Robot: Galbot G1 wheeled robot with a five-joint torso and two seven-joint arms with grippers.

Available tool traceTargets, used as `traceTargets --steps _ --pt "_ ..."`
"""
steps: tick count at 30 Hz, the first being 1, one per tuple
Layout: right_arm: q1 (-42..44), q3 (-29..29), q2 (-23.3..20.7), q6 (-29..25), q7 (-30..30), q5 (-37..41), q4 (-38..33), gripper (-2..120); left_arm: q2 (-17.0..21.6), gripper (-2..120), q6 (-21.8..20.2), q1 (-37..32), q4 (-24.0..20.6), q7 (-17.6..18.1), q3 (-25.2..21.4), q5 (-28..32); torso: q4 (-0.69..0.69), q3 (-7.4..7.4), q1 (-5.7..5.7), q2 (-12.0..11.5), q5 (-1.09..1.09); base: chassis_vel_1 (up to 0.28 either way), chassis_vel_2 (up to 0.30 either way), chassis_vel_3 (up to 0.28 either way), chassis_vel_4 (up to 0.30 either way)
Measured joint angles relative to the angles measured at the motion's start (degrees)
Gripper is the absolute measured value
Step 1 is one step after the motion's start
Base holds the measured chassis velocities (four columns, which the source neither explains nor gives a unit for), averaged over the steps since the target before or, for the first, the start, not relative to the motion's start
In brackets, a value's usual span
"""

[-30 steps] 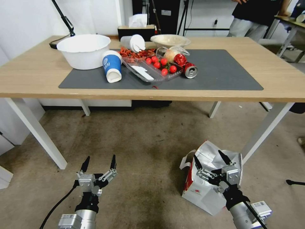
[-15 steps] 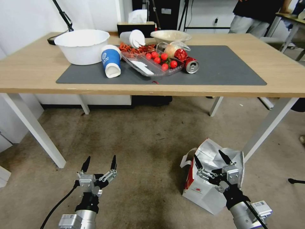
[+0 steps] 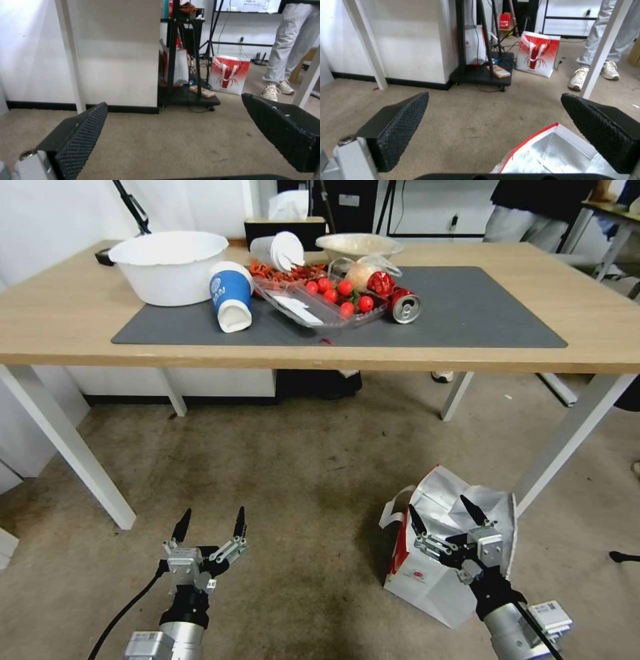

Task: Pick up the food delivery bag from the floor and place it on the table.

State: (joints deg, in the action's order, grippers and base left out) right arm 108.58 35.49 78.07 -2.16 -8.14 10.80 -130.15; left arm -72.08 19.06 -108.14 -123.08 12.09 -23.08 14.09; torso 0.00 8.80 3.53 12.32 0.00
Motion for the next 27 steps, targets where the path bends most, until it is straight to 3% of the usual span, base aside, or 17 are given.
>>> traceTargets --steps 27 --pt "0.26 0.28 -0.06 -0.54 -0.14 0.26 0.05 100 -0.02 100 0.81 -0.39 -0.08 -0.21 -0.04 -0.41 0.0 -4.82 -1.07 -5.89 0.0 0.0 0.0 0.0 0.0"
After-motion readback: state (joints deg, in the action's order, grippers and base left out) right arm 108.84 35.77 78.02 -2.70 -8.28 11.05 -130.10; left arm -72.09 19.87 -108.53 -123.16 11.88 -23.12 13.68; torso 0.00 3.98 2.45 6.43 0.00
